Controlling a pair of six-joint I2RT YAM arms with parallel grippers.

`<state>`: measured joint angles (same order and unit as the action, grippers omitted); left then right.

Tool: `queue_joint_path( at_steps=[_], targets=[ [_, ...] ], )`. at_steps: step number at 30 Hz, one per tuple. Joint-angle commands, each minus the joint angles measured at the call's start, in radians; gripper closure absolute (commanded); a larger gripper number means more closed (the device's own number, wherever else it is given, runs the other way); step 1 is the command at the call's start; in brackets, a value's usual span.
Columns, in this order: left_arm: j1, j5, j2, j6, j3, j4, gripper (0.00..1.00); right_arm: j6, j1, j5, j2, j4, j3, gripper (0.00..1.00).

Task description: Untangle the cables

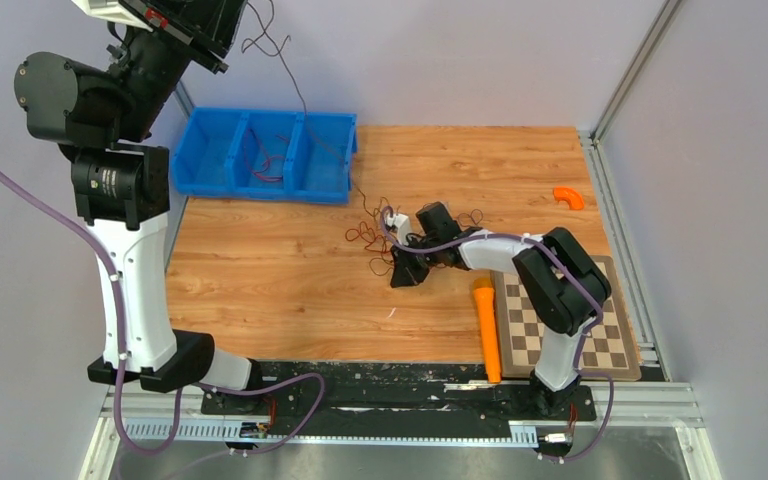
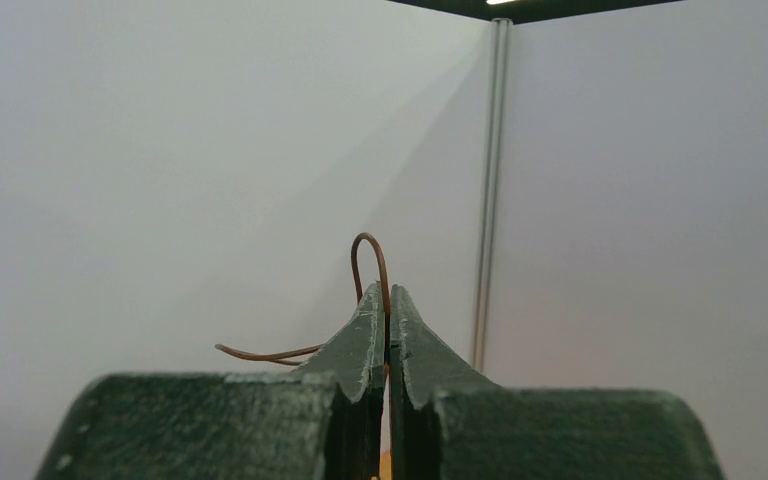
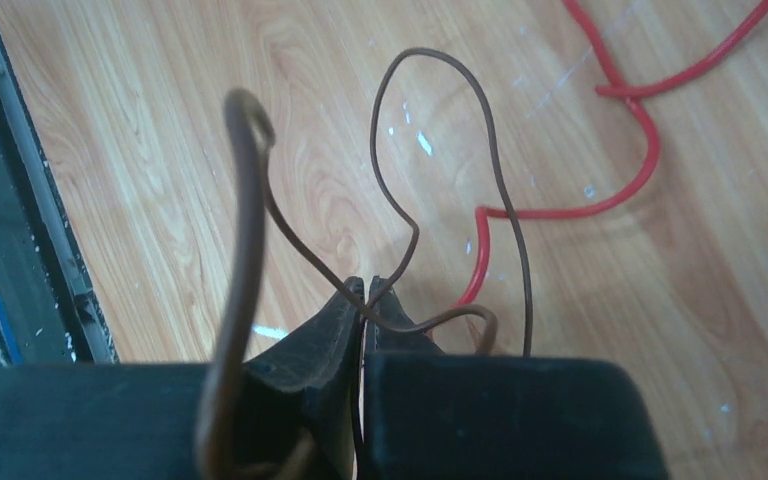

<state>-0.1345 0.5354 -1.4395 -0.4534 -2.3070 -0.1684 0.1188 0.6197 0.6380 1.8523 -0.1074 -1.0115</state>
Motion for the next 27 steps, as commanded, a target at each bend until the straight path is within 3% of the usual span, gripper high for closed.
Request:
queue_joint_path(
  at_steps=[1,14,21,27],
  targets=[
    [0.015,-0.107,0.013,0.077,-0.047,0.009,1.0,0.024,-0.034,0.038,0.022,-0.072,-0.013,0.96],
    [0.027,-0.37,0.028,0.23,-0.068,0.005,1.0,0.005,-0.075,0.05,0.172,-0.223,-0.044,1.0],
    [0.028,-0.581,0.036,0.412,-0.08,0.036,1.0,-0.006,-0.103,0.062,0.164,-0.232,-0.032,1.0],
    [0.027,-0.701,0.038,0.608,-0.103,0.156,1.0,-0.055,-0.165,0.104,0.179,-0.256,-0.051,1.0]
  ],
)
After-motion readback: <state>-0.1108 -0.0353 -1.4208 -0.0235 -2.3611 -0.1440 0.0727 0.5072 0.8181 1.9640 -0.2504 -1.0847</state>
